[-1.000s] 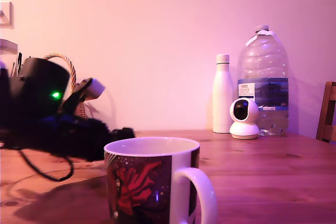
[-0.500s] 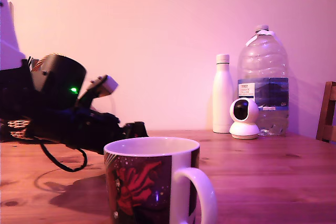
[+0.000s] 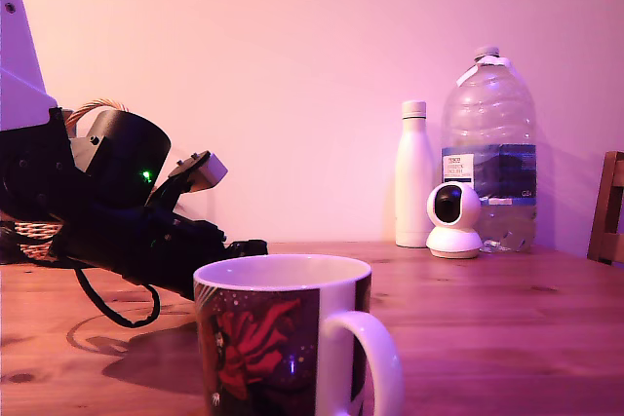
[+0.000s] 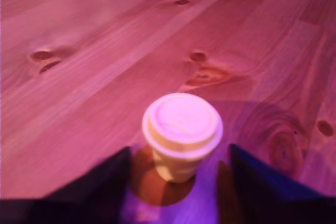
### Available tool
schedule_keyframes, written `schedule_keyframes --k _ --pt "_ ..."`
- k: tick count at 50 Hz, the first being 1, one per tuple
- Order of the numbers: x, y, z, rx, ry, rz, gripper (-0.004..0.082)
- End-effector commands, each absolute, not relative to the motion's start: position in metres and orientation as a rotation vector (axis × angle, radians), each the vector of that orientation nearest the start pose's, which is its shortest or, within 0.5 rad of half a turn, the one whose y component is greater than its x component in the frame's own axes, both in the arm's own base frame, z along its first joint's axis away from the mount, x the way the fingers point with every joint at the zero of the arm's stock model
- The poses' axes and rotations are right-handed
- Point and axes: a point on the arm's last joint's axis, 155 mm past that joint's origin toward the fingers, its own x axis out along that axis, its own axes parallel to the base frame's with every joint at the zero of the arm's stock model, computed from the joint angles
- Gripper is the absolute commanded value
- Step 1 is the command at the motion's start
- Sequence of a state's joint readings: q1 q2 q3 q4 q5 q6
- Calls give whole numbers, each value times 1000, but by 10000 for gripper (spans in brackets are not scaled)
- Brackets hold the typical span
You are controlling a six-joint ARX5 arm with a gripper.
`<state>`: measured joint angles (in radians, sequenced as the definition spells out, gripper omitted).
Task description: Pick up the coffee capsules from the table one by one and drop them inside the nearest coffee cup
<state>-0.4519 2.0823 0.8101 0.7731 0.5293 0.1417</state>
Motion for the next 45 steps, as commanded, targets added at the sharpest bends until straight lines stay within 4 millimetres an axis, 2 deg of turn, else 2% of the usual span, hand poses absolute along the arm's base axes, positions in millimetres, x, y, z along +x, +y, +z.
schedule_keyframes --k 1,4,7,26,45 --pt "387 -294 0 130 454 -1007 256" --pt "387 -294 0 130 451 -1007 171" --pt "387 -294 1 132 446 -1008 144" --pt "387 -294 2 144 436 -1016 144" --pt "375 -290 30 136 421 -1035 142"
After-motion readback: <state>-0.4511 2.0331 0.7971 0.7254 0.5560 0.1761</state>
